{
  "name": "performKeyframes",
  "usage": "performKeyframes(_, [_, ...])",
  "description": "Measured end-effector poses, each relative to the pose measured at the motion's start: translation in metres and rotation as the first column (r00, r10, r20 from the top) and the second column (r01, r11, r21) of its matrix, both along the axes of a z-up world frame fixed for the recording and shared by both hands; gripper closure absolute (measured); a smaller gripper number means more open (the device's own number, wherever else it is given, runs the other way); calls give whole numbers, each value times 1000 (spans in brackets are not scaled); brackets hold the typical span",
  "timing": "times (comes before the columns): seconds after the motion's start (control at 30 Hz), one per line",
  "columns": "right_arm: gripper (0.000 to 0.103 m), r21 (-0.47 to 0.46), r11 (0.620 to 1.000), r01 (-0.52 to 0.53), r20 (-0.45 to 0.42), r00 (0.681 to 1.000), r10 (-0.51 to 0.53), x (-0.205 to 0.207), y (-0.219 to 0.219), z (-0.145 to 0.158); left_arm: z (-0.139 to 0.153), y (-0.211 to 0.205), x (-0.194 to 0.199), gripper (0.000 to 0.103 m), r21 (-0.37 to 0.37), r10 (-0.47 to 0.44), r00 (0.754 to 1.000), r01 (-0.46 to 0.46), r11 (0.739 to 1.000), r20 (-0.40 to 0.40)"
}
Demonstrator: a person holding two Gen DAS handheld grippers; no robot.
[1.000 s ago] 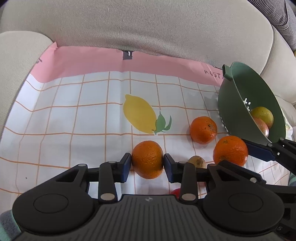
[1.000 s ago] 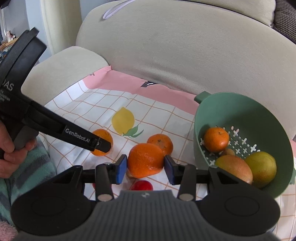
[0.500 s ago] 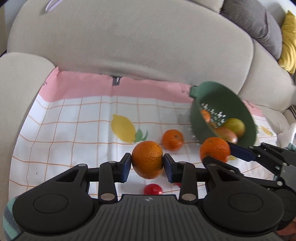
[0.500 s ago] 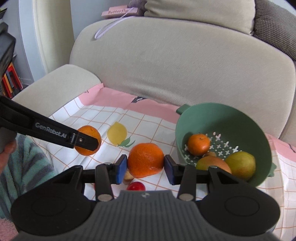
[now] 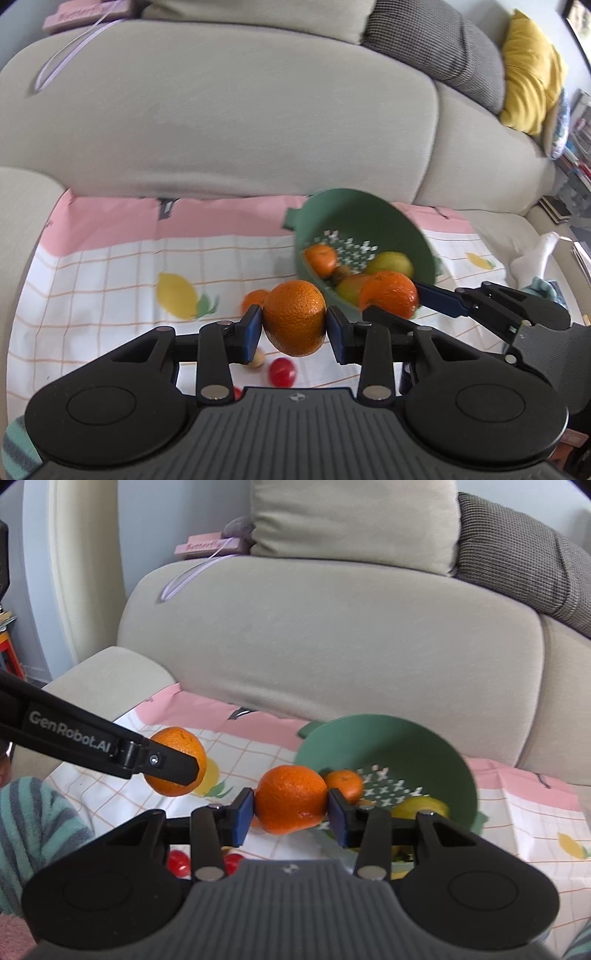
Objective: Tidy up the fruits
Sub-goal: 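Carry both mandarins over the green colander and lower them inside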
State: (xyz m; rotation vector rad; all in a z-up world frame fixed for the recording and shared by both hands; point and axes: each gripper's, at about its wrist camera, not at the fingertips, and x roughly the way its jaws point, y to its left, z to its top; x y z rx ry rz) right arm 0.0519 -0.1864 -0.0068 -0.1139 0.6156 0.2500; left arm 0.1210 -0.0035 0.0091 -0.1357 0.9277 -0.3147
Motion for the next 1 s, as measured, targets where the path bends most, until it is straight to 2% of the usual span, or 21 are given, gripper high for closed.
performKeyframes(0.33, [62, -27, 997, 76, 17, 997, -76, 8, -35, 7, 5, -48, 20, 61, 22, -104, 994, 104, 994, 19])
performKeyframes(0.7, [62, -127, 989, 74, -13, 997, -76, 36, -56, -5, -8, -85, 52, 61, 57, -187, 982, 188, 981, -8])
performKeyframes(1.0, [62, -186, 980, 69, -52, 995, -80, 63, -69, -17, -32, -102, 79, 61, 115, -234, 971, 237, 965, -40])
